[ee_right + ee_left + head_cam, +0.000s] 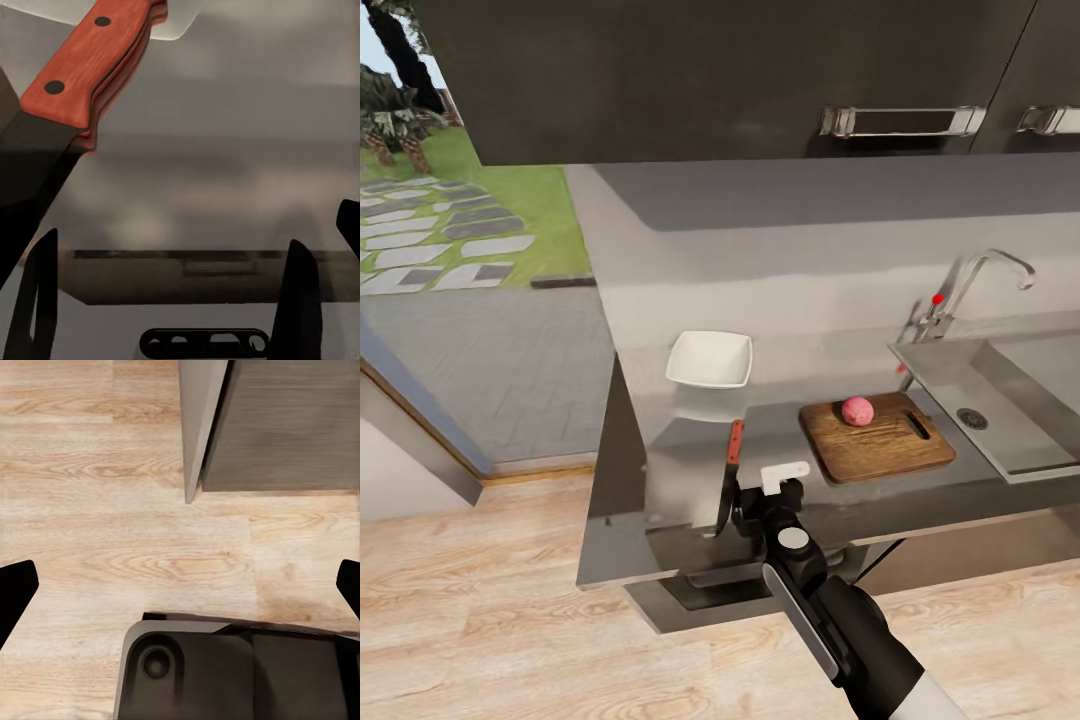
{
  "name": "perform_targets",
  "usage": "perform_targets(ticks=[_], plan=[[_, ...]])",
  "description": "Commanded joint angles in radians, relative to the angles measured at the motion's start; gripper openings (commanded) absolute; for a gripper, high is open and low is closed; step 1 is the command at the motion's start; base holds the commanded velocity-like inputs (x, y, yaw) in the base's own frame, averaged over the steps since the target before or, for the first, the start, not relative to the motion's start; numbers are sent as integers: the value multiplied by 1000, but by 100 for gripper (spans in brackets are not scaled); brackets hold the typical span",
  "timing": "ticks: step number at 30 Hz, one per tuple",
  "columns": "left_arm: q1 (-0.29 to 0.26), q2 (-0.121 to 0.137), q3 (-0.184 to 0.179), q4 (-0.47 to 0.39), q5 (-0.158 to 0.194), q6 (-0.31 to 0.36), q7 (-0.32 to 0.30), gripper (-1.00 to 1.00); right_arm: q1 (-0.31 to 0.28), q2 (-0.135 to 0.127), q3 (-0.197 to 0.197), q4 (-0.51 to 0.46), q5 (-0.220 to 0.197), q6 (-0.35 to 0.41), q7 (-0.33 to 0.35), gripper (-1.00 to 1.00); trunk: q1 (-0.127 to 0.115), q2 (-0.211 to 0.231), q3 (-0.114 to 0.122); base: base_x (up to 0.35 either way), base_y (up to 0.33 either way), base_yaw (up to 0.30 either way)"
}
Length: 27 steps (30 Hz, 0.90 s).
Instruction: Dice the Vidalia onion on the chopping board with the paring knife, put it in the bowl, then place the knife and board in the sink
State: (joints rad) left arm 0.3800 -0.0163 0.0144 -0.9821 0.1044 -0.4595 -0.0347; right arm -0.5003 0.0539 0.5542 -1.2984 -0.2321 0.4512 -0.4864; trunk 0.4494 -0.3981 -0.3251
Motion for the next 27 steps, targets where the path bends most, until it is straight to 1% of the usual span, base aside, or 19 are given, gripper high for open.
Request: perform_targets(ticks=[1,4,7,21,27], plan=[[0,-1,1,-1,8,-1,-4,100,-1,0,3,-1,-9,3,-9,100,1,-2,-2,0,1,0],[0,-1,1,-1,8,-1,-4,100,-1,0,3,-1,-9,3,-9,100,1,-2,-2,0,3,0],[0,-1,1,-1,8,-1,-4,100,-1,0,3,-1,-9,3,-9,100,1,-2,-2,0,125,0],[0,0,2,-1,8,-1,-4,100,-1,0,3,-1,-9,3,-9,100,1,-2,-2,4,286,0],[0,0,2,-1,8,-1,-4,100,-1,0,3,-1,-9,3,-9,100,1,-2,-2,39,87,0]])
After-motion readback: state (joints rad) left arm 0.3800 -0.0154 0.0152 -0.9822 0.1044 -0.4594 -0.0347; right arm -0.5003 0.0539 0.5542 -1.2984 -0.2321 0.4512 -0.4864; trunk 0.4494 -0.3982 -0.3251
